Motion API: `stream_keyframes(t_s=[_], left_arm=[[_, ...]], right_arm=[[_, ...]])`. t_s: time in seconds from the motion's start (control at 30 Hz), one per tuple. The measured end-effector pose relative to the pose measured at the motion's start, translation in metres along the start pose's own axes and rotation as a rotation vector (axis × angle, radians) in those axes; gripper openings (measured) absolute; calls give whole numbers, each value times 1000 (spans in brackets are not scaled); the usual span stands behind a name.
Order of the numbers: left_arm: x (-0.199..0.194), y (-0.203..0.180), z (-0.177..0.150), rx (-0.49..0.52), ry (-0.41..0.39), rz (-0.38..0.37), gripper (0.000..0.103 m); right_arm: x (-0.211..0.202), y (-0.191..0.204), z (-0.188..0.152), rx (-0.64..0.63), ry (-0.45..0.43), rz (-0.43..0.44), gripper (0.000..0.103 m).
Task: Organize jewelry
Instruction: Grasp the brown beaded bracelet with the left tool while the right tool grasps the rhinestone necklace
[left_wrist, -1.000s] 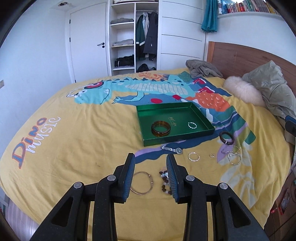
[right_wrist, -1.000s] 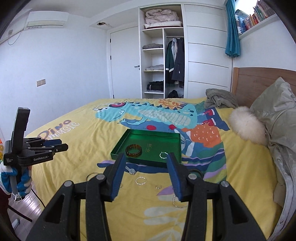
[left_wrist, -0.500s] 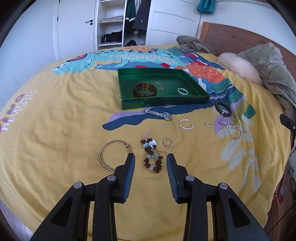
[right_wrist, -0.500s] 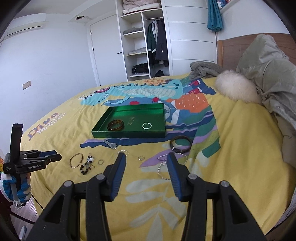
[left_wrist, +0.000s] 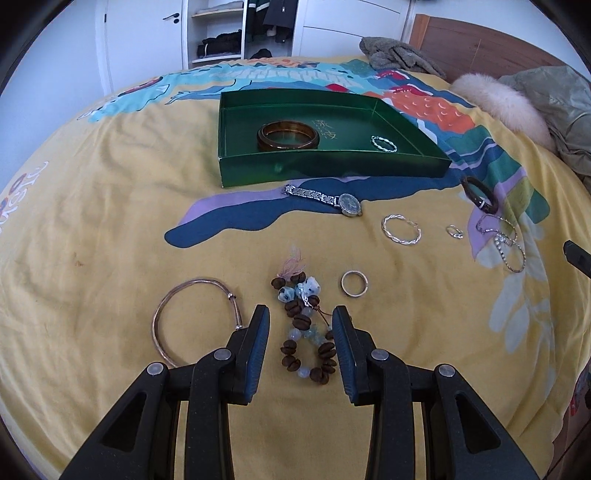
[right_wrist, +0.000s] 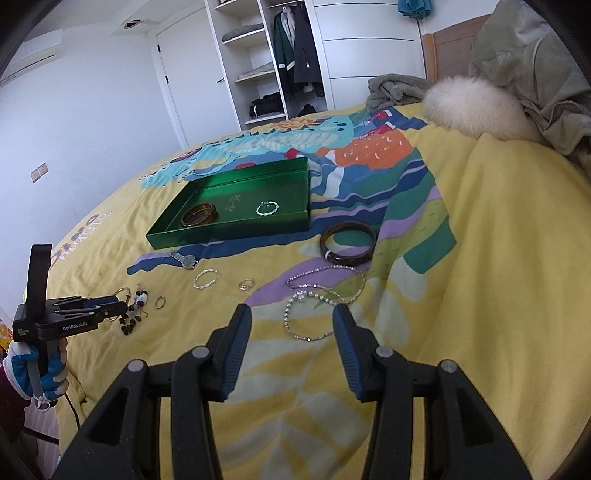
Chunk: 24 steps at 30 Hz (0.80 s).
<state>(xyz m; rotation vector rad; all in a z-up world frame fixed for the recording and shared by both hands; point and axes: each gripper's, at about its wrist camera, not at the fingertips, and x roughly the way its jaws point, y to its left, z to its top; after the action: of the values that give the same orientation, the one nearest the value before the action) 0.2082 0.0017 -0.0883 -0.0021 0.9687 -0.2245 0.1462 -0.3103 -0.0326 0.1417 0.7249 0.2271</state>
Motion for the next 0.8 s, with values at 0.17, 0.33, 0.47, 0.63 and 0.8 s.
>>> stream_keyframes(t_s=[0.17, 0.33, 0.47, 0.63, 0.8], left_arm=[[19, -4, 4, 8, 38, 6, 35], [29, -7, 2, 19, 60, 6, 35], [31, -6, 3, 10, 63, -4, 35], [32, -3, 2, 2, 61, -15, 35], [33, -2, 2, -10, 57, -26, 35]], right_arm=[[16, -8, -3, 14, 16, 8, 44], [34, -19, -5, 26, 46, 1, 44], [50, -21, -6, 26, 82, 6, 44], [67, -23, -4, 12, 98, -8, 44], [77, -19, 6, -53, 106, -23, 44]])
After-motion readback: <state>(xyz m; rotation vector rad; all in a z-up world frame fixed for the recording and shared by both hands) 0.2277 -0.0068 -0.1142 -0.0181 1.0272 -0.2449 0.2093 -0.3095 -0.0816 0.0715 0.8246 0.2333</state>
